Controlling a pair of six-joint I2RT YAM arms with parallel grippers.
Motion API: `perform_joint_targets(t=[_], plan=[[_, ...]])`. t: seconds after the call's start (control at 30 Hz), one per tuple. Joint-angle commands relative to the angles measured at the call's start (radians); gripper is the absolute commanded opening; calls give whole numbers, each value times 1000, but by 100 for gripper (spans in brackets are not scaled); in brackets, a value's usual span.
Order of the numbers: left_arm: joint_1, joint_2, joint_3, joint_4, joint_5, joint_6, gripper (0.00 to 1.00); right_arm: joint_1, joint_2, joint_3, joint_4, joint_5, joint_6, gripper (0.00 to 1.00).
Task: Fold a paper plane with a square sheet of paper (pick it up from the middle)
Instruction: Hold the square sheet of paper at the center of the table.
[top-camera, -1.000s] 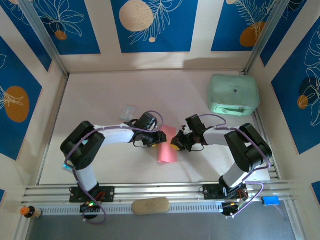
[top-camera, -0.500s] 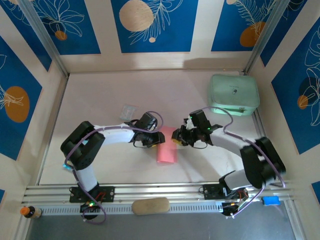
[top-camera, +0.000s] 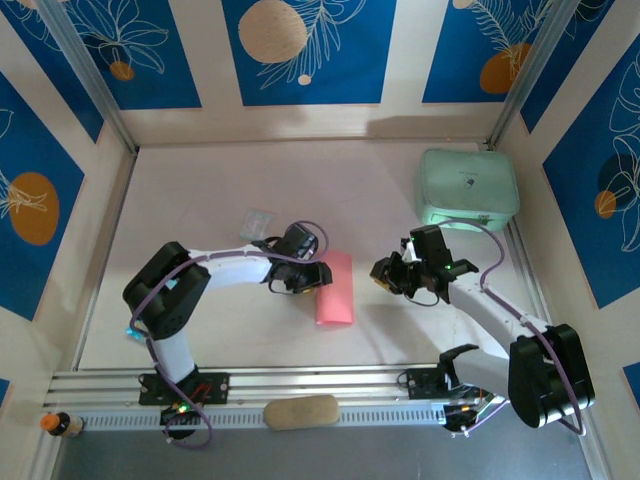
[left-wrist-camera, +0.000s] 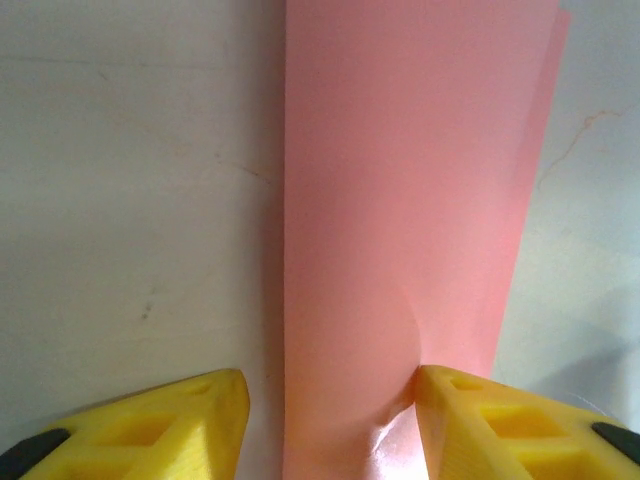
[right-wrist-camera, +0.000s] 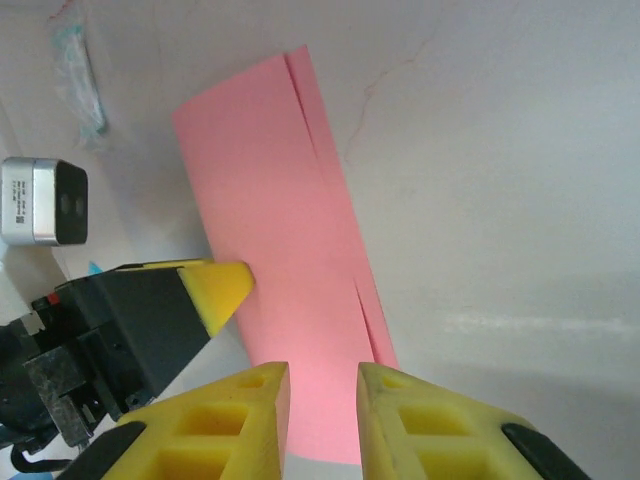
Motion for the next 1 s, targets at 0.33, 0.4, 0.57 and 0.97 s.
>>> perform_joint_targets(t=[0.33, 0.4, 0.57, 0.97], plan=[[-8, 85, 49, -126, -81, 57, 52, -4, -7, -23, -25, -23, -30, 24], [-13, 95, 60, -138, -91, 63, 53, -4, -4, -29, -20, -22, -25, 24], [-23, 121, 100, -201, -142, 53, 54, -4, 9, -31, -6, -36, -23, 24], [-36, 171, 154, -290, -215, 39, 56, -4, 29, -31, 0, -47, -27, 24]])
